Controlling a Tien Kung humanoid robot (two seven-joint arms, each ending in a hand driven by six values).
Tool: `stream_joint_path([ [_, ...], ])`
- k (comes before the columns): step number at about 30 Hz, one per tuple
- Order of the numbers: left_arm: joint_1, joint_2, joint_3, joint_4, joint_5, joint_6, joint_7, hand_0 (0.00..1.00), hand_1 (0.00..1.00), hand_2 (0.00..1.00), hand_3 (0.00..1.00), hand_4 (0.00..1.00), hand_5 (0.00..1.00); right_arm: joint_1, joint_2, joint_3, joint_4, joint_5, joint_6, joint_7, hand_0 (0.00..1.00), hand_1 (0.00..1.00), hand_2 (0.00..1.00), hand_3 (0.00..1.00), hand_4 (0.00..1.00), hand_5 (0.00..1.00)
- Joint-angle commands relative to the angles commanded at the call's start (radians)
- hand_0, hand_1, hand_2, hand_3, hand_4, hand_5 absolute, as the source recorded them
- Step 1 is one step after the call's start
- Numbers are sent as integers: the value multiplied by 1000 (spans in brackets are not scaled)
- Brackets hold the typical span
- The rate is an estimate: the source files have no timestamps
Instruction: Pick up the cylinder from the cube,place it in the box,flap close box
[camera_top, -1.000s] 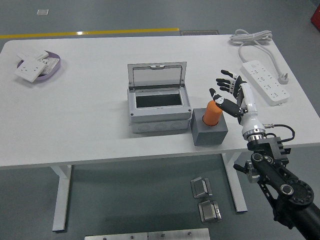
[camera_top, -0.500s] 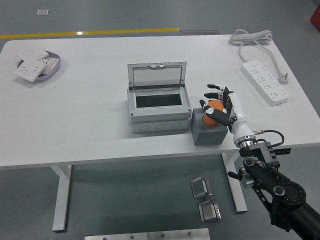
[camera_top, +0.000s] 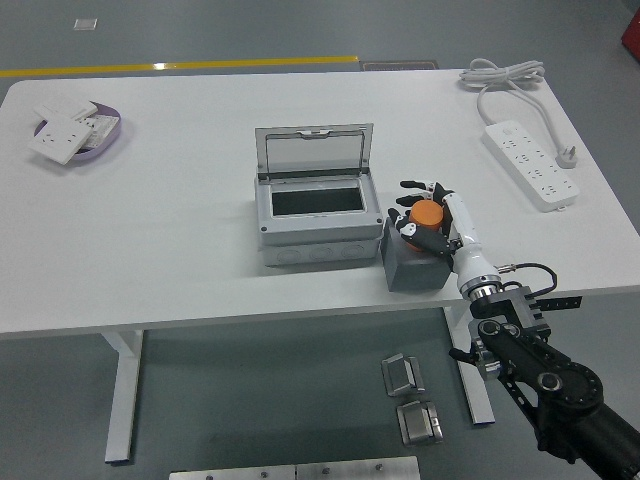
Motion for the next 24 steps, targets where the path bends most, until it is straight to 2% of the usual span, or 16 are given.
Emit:
stream_joint_path([
  [5,-1,0,0,0,1,0,-1,596,620,567,610,673,291,0,1,-3,-5,14,-2,8,592,611,525,630,733,92],
  [6,-1,0,0,0,1,0,-2,596,620,569,610,672,293,0,1,-4,-6,16,-3,9,609,600,519,612,614,120],
  [11,-2,1,2,0,-1,0,-4,596,620,569,610,672,293,0,1,-10,-8,33,-6,18,609,600,519,612,614,120],
  [12,-2,1,2,0,-1,0,-4,596,621,568,610,671,294,0,1,-10,-8,37,-7,20,589,567,484,538,409,2],
  [17,-2,0,3,0,-1,0,-5,596,621,568,610,671,294,0,2,-15,-8,47,-5,22,589,567,484,538,409,2],
  [18,-2,0,3,0,-1,0,-5,596,622,569,610,671,293,0,3,-15,-8,48,-4,22,504,530,458,467,89,2],
  [23,-3,0,3,0,-1,0,-6,596,622,569,610,671,293,0,5,-19,-5,48,-6,22,504,530,458,467,89,2],
  [24,-3,0,2,0,-1,0,-6,596,622,570,610,671,292,1,5,-19,-5,48,-7,22,454,500,450,390,59,2],
])
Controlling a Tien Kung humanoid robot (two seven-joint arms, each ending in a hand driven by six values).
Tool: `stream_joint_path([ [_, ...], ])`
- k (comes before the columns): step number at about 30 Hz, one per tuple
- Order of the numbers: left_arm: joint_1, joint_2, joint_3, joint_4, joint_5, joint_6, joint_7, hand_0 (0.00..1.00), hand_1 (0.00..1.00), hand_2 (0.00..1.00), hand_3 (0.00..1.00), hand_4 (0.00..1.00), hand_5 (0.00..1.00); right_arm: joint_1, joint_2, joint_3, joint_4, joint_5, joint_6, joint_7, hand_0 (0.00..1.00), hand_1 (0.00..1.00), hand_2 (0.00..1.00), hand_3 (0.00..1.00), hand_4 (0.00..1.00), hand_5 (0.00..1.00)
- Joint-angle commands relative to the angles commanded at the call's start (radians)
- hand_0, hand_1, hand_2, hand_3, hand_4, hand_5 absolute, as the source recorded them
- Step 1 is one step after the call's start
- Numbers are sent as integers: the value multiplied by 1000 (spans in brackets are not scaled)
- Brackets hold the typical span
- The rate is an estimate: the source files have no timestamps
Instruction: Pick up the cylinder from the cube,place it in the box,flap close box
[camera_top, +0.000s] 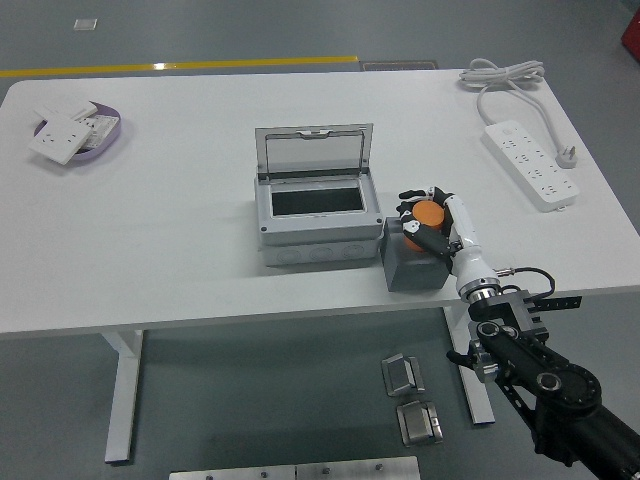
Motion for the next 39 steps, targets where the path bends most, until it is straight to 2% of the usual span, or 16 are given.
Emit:
stream_joint_path([
  [5,-1,0,4,0,-4,0,-3,596,622,570,610,671,292,1,1,-4,1,-1,-5,2,454,500,450,390,59,2],
  [6,-1,0,5,0,-5,0,-5,596,622,570,610,670,293,2,1,-5,1,-1,-6,3,444,477,445,378,107,2],
  [16,-2,0,5,0,-9,-1,-10,596,622,572,611,671,294,16,-2,12,9,-26,-31,4,438,462,434,357,108,2],
  [23,-2,1,3,0,-8,-1,-9,596,622,573,611,671,294,64,-19,17,29,-76,-49,-26,436,462,431,347,117,2],
  [29,-2,2,-1,0,-4,-1,-6,596,622,575,612,672,298,153,-21,-49,60,-205,-88,-126,433,464,430,340,115,2],
  [35,-4,6,-6,0,3,-2,-4,597,622,576,612,673,298,275,18,-163,48,-394,-104,-263,414,448,423,336,98,2],
  [36,-4,8,-7,0,4,-3,-3,597,622,577,612,673,299,296,29,-184,37,-427,-102,-287,222,328,404,319,55,2],
  [39,-6,11,-10,0,9,-3,0,597,622,577,612,673,299,355,59,-241,2,-531,-94,-356,222,328,404,319,55,2],
])
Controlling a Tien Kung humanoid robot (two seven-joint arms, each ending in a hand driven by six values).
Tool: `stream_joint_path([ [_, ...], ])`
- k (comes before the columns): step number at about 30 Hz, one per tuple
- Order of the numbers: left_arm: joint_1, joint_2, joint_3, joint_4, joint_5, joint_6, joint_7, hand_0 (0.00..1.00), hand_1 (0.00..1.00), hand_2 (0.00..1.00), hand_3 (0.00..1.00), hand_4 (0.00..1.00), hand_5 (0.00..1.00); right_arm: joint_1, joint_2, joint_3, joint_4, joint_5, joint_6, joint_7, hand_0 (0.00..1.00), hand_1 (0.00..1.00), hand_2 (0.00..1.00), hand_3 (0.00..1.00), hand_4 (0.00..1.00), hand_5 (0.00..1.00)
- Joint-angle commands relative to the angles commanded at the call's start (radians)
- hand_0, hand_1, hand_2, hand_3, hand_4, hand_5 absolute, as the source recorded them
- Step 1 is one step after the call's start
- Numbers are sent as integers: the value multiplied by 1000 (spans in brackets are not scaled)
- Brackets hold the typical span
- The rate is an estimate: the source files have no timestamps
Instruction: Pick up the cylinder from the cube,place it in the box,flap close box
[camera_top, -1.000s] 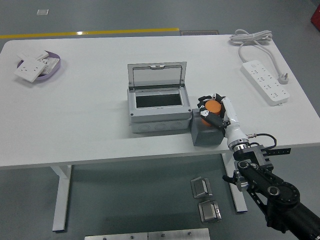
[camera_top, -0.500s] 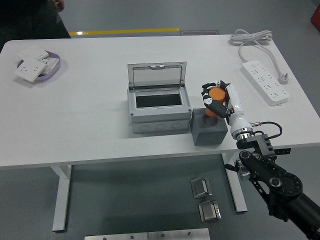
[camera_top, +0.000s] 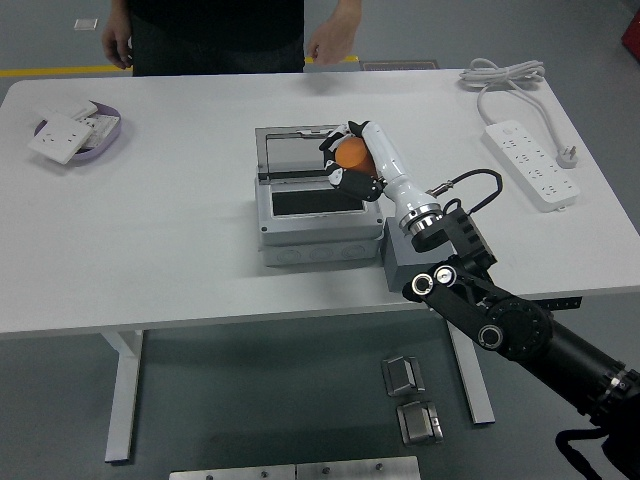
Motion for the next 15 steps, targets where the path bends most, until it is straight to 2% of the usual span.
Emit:
stream_joint_path([
  [2,0,2,-2,0,3,0,2,597,622,577,612,673,299,35,19,-35,-27,-65,9,-44,222,328,404,319,55,2],
  [3,0,2,-3,0,4,0,3,597,622,578,612,673,300,47,26,-47,-38,-92,13,-62,5,152,363,292,20,2],
  [9,-1,7,-8,0,12,0,10,597,622,578,612,673,300,110,67,-130,-112,-247,43,-119,5,152,363,292,20,2],
  [10,-1,8,-8,0,13,0,10,597,622,579,613,677,309,118,73,-145,-125,-269,49,-122,2,101,352,283,20,2],
  [15,-6,12,-7,0,16,-2,11,597,622,579,613,677,309,148,73,-199,-183,-360,76,-121,2,101,352,283,20,2],
])
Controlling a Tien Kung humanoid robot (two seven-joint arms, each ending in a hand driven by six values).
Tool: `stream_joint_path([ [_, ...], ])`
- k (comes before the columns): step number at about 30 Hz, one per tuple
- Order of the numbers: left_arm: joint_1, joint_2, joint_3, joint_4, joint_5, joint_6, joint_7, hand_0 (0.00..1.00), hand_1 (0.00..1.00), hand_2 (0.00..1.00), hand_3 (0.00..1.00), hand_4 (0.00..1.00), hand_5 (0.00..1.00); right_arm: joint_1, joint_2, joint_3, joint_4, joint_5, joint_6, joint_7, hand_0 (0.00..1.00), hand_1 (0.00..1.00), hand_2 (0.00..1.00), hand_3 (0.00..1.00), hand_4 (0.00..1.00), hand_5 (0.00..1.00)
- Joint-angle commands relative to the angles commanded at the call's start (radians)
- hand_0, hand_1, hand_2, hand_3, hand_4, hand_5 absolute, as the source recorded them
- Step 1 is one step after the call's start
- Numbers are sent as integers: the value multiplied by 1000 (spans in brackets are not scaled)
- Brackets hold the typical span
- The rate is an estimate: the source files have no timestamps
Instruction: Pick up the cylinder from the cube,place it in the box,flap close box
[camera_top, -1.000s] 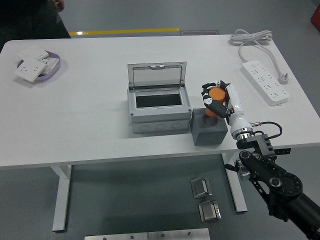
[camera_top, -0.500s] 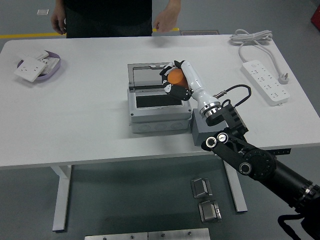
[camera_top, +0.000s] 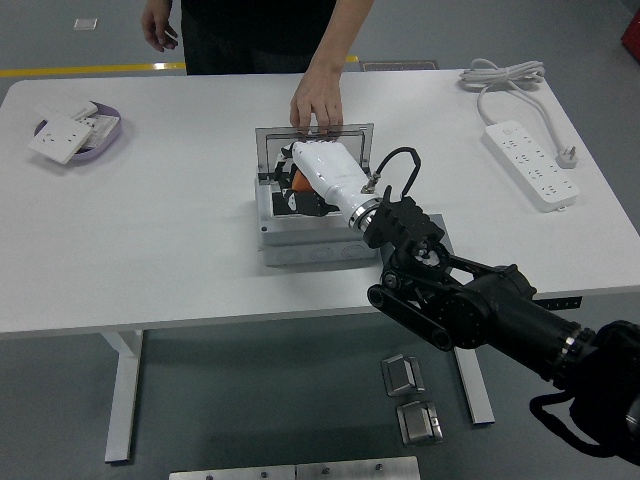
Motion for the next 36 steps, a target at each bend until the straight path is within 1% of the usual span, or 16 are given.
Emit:
stream_joint_path([
  [3,-2,1,3,0,0,-1,0,597,622,579,613,678,310,11,0,-10,-25,-45,26,5,2,96,355,289,20,2],
  [6,-2,2,3,0,1,-1,0,597,622,579,613,678,310,20,0,-2,-43,-101,67,10,2,96,355,289,20,2],
  [7,-2,2,3,0,2,-1,1,597,622,579,613,678,309,22,0,0,-46,-114,76,10,2,123,375,311,25,2],
  [8,-2,2,3,0,2,-1,1,597,622,579,613,678,309,25,0,4,-50,-126,84,11,2,123,375,311,25,2],
  [12,-3,3,2,0,5,-1,1,597,622,579,613,678,309,32,0,13,-58,-149,93,14,2,123,375,311,25,2],
  [13,-4,3,3,0,5,-1,1,598,622,579,613,678,310,33,0,14,-60,-150,92,15,484,464,518,533,426,2],
  [17,-6,3,5,0,4,-2,0,598,622,579,613,678,310,35,0,12,-63,-144,83,20,484,464,518,533,426,2],
  [18,-6,3,6,0,4,-2,0,598,622,579,613,680,313,35,0,12,-63,-142,81,21,701,659,630,670,446,77],
  [24,-5,4,8,0,3,-1,-1,598,622,579,613,680,313,33,0,11,-65,-133,69,29,701,659,630,670,446,77],
  [25,-5,4,8,0,4,-1,-1,599,622,578,612,678,310,33,0,11,-66,-133,68,30,737,667,643,683,441,150],
  [29,-6,3,8,0,3,-1,-1,599,622,578,612,678,310,32,0,13,-69,-130,63,35,737,667,643,683,441,150],
  [30,-6,3,9,0,3,-1,-1,598,622,578,612,677,309,31,0,13,-70,-130,62,37,736,658,637,677,467,198],
  [36,-7,3,11,0,2,-1,-2,598,622,578,612,677,309,29,0,16,-75,-128,57,44,736,658,637,677,467,198],
])
